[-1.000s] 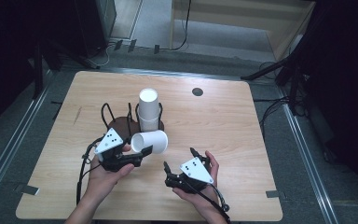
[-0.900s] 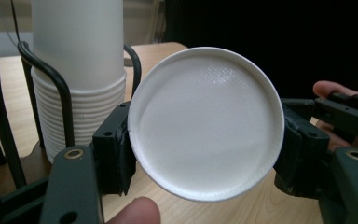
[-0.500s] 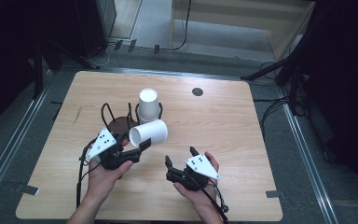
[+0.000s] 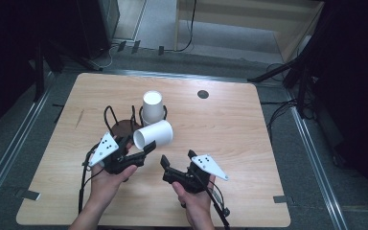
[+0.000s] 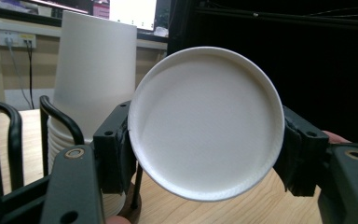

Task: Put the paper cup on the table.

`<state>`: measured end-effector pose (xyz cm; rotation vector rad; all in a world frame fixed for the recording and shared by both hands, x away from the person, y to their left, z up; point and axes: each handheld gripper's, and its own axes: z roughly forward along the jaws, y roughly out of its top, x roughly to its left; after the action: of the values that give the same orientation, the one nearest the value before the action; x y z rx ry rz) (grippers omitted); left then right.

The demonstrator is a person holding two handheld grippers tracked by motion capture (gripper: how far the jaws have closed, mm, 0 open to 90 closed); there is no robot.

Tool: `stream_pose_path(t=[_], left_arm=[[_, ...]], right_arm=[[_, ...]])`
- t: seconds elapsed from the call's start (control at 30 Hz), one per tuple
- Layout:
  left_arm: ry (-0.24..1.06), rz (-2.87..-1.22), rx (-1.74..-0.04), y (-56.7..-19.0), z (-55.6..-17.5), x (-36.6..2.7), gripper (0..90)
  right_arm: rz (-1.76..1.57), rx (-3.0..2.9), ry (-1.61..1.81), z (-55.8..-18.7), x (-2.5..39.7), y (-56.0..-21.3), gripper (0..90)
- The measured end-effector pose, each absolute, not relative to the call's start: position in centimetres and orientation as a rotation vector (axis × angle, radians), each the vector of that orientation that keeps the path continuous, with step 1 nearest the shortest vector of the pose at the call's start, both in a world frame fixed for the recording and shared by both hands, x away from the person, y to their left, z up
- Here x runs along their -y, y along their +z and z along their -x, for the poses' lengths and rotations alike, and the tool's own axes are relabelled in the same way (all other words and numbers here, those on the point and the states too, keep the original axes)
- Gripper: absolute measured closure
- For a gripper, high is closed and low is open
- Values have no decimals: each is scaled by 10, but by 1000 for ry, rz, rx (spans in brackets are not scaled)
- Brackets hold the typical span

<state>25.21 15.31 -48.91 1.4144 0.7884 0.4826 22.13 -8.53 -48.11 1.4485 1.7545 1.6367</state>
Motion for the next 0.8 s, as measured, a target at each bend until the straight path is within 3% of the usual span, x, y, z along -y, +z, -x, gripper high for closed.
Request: stream_pose_path(t=[0.8], left_arm=[[568, -1385, -722, -489, -244, -129, 334]], right_arm=[[-2050, -1349, 2048, -223, 85, -466, 59]])
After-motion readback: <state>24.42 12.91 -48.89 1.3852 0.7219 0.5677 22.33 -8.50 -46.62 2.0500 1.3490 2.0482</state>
